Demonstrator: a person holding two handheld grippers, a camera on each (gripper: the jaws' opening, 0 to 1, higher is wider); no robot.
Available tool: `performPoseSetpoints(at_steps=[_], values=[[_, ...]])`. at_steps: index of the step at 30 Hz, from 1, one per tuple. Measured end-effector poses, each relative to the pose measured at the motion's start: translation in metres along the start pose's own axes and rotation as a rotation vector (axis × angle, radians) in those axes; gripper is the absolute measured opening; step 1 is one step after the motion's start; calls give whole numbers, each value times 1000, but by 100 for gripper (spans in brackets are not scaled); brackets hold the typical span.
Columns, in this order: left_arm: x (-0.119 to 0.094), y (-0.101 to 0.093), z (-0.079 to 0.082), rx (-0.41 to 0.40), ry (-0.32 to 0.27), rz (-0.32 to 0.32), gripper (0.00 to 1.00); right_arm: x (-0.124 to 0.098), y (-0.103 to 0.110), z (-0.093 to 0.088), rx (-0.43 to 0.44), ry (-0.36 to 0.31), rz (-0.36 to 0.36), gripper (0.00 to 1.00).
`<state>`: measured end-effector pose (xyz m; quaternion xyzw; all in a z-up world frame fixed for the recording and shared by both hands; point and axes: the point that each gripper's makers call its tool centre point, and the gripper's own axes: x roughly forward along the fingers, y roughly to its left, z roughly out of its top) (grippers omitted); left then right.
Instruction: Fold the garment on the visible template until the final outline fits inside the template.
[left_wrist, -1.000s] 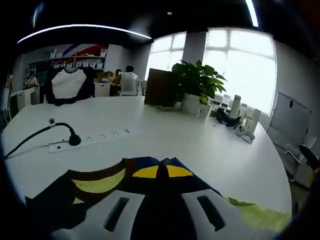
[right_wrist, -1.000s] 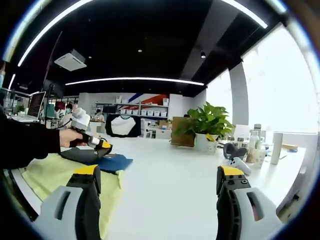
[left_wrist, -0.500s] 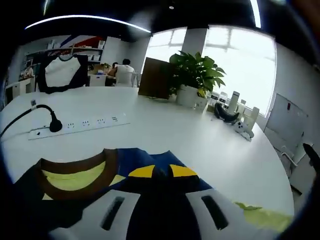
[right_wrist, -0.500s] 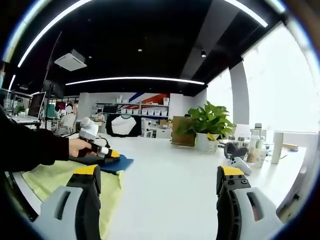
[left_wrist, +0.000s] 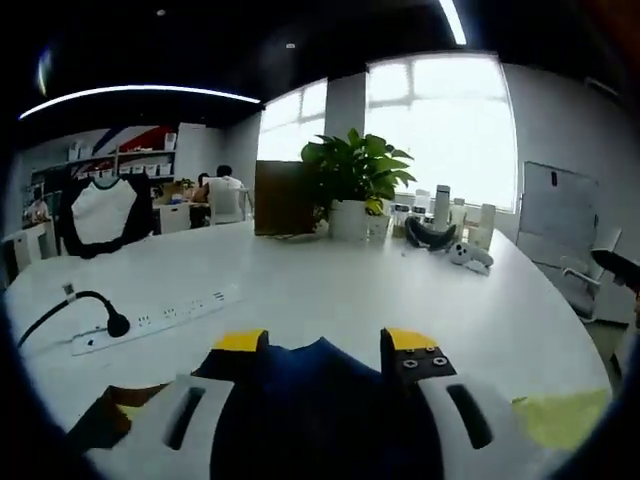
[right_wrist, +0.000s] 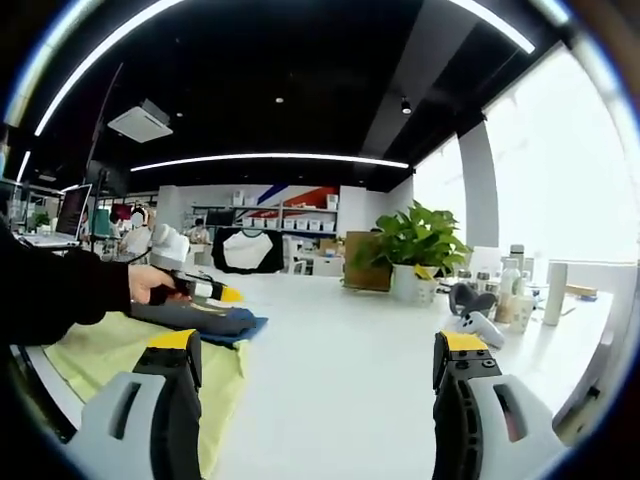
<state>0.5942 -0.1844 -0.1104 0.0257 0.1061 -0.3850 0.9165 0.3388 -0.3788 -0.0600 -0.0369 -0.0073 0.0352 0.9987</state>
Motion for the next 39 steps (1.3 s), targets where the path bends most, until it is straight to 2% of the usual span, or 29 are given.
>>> performPoseSetpoints(at_steps=[3,6,10,13,14,16,20,21,23,25,28,29,30,32,33,34,35,37,38,39], values=[[-10,-1,-3,29,12,-13,64,-1,-2,1,-2,-2,-4,99],[-28,2,-2,56,-8,-9,69,-1,-3,1,-2,-6,-4,99],[-52,7,12,70,-75,0,81,-1,-2,2,-2,-10,-3,99],[-62,15,22,75,-82,11,95,0,-1,1,-1,-9,0,99],[-66,16,24,83,-54,9,100,0,0,1,-1,-7,2,99],[-78,25,23,84,18,49,99,1,1,1,-1,-6,3,99],[-96,28,44,77,-23,54,100,1,4,3,-3,-16,9,99],[-100,28,46,77,-14,58,100,1,5,4,-3,-18,11,99],[-114,38,42,95,57,127,100,0,4,6,-6,-28,7,99],[-127,37,54,126,8,134,100,-1,4,8,-29,-30,5,99],[-149,37,59,149,4,153,100,-4,-3,9,-133,-16,-18,99],[-158,36,65,152,-34,153,100,-5,-6,11,-172,-22,-37,99],[-164,37,66,147,-37,160,100,-7,-9,13,-212,-21,-54,99],[-179,40,71,145,-49,177,100,-9,-12,14,-192,-26,-61,99],[-190,47,78,144,-69,221,100,-9,-13,14,-182,-29,-61,99],[-196,49,81,161,-72,232,100,-8,-13,13,-174,-27,-60,99],[-207,54,90,184,-107,271,100,-7,-13,11,-169,-23,-56,99],[-224,54,103,204,-166,297,100,-5,-12,7,-169,-14,-48,99],[-231,54,104,193,-178,304,100,-5,-11,7,-162,-14,-46,99],[-240,55,105,177,-187,318,100,-4,-8,9,-115,-32,-36,99]])
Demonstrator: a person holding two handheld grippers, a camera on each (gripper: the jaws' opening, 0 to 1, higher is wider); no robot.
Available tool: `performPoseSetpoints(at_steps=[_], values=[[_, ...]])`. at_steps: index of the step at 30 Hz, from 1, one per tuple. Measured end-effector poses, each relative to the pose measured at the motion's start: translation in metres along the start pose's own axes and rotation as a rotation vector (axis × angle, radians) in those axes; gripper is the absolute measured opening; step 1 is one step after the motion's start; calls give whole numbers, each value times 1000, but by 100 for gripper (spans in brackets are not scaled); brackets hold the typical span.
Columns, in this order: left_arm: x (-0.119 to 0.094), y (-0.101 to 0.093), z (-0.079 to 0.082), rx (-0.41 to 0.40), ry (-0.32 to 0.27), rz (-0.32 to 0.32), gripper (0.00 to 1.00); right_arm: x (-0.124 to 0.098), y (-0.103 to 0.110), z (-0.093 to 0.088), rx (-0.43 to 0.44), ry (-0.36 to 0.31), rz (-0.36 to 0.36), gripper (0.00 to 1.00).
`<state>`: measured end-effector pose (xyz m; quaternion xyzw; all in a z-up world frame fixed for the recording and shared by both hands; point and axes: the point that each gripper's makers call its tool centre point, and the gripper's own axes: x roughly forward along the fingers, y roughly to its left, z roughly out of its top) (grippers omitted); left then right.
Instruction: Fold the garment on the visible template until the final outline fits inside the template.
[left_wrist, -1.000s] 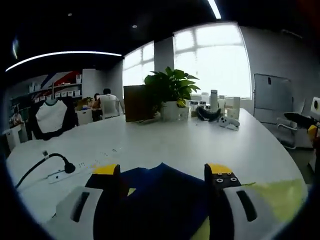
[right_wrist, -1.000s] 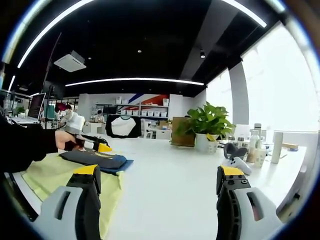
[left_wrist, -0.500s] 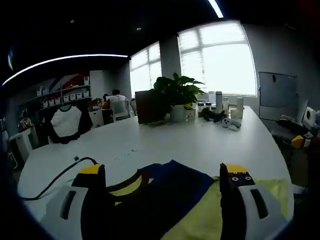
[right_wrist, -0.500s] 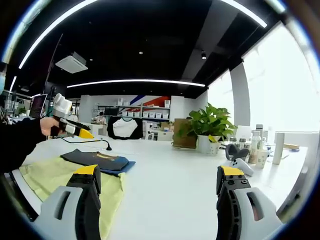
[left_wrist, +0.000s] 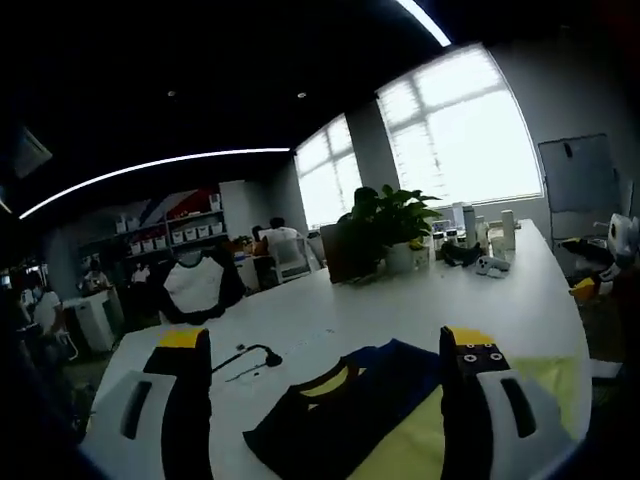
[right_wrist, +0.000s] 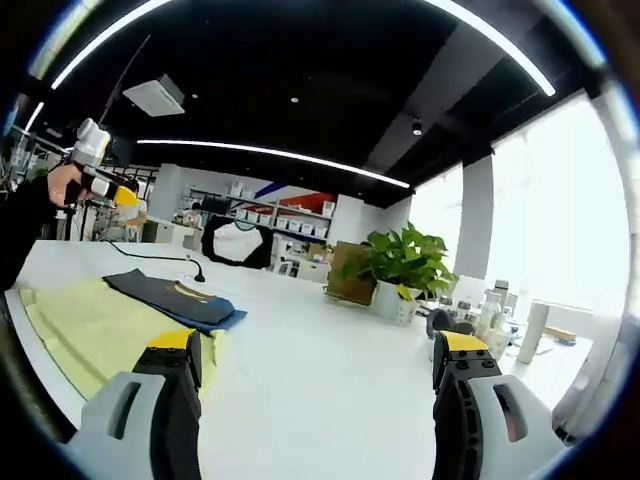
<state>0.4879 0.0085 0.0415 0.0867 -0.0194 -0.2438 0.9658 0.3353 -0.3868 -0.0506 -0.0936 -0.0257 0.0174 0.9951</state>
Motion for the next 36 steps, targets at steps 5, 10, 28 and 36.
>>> performPoseSetpoints(at_steps=[5,10,28,36], values=[[-27,6,-3,-38,6,29,100,1,0,1,24,-6,-7,99],[-52,9,-2,-68,-13,46,96,3,5,-1,16,3,12,99],[-137,-18,-58,-119,-19,97,94,6,27,-10,-34,31,74,99],[-159,-31,-84,-197,31,56,94,13,43,1,-31,-10,145,99]])
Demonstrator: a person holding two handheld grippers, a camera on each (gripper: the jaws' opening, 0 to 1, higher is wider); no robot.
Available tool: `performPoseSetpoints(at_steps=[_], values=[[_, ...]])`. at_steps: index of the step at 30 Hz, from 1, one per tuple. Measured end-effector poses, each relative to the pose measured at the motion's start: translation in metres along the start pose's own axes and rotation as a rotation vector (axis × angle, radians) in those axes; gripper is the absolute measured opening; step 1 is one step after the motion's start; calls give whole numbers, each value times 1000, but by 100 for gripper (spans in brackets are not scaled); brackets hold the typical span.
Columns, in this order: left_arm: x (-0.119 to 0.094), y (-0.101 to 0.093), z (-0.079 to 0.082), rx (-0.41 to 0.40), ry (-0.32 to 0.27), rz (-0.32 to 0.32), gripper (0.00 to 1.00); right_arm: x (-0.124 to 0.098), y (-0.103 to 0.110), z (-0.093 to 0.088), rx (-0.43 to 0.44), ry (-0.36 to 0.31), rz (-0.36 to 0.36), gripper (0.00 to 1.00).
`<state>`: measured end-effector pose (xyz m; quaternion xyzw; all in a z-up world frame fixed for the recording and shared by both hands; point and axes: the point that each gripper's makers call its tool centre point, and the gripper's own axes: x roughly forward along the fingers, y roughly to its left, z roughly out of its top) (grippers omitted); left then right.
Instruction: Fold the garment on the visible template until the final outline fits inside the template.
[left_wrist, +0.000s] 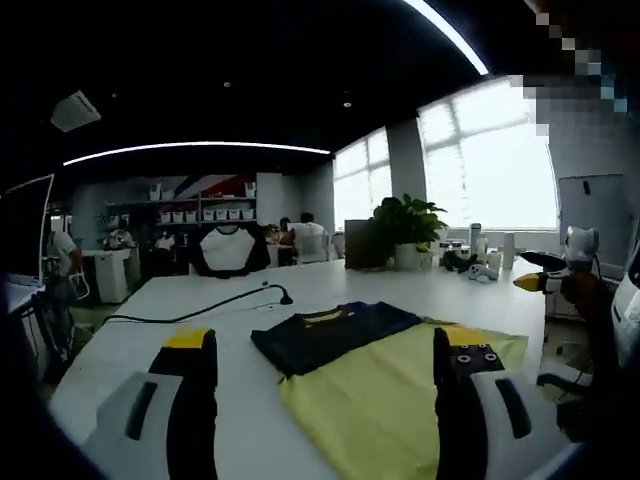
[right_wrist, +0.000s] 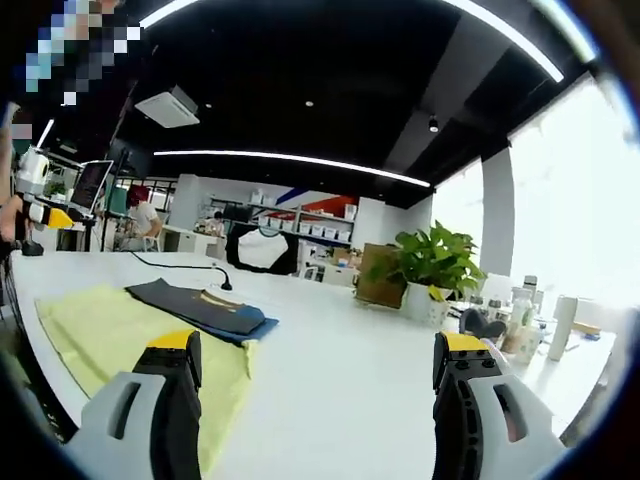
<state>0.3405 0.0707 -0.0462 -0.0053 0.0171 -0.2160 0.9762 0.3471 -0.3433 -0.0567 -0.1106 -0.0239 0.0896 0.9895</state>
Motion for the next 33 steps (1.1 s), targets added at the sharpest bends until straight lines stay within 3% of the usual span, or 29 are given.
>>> performPoseSetpoints(at_steps=[5,8,10,16,19,22,25,33], values=[[-4,-4,-18,-4,51,-30,94,9,28,-5,-47,40,90,99],[-1,-15,-33,83,148,-101,92,10,35,-6,-41,52,117,99],[-1,-18,-32,135,137,-109,91,7,36,-4,-43,49,122,99],[-6,-20,-55,87,183,-133,89,-4,37,-16,-58,110,138,99],[-6,-25,-69,76,228,-179,83,-9,51,-22,42,142,208,99],[-7,-27,-77,54,245,-186,81,-13,59,-25,34,162,238,98],[-12,-27,-87,59,264,-190,79,-17,61,-38,-19,204,227,96],[-32,-28,-114,35,334,-187,70,-23,72,-76,20,307,247,89]])
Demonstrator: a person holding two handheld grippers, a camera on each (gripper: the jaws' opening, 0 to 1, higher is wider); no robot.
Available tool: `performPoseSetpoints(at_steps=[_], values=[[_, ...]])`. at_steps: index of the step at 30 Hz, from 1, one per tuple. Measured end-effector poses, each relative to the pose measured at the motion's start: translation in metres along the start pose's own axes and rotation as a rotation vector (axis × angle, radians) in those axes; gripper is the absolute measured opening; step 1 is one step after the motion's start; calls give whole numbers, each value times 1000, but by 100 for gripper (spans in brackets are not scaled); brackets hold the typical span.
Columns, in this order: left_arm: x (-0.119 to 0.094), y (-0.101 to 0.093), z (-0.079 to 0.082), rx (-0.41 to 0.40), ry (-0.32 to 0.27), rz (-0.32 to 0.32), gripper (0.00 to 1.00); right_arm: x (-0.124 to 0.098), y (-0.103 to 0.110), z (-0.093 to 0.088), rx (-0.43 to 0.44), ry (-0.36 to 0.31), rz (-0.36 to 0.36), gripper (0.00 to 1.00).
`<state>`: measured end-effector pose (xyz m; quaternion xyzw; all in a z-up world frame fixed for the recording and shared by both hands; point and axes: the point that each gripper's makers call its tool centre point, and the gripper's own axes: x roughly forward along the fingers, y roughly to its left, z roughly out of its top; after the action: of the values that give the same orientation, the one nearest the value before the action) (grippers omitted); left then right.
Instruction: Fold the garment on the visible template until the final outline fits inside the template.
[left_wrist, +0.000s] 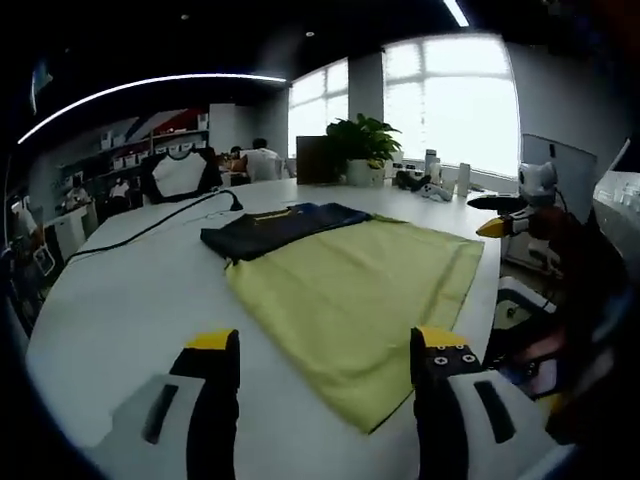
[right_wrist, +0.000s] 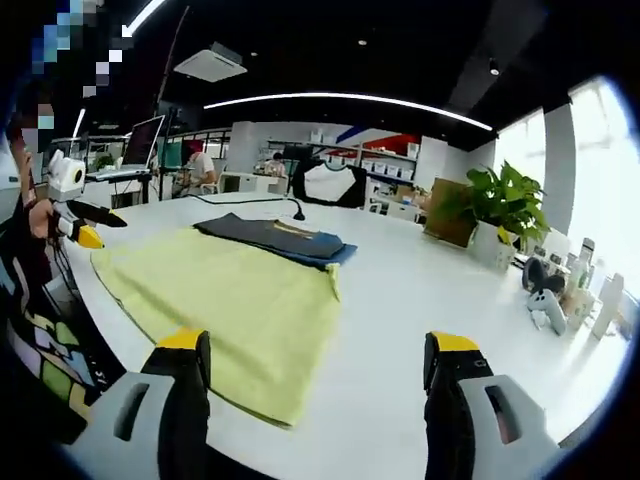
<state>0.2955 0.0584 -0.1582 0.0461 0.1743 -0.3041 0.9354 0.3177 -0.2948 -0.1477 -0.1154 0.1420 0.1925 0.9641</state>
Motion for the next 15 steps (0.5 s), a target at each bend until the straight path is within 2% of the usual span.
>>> performPoseSetpoints(at_steps=[3,5,7,9,15], values=[[2,-5,-9,-3,24,-15,67,1,2,-11,0,38,3,85],[3,-7,-13,-4,31,-20,66,1,3,-23,-22,94,10,82],[3,-7,-15,-11,34,-24,64,4,3,-23,-12,85,0,82],[2,-9,-17,-15,43,-32,60,6,9,-25,-2,88,36,80],[2,-11,-19,-12,47,-44,53,8,20,-30,56,98,86,64]])
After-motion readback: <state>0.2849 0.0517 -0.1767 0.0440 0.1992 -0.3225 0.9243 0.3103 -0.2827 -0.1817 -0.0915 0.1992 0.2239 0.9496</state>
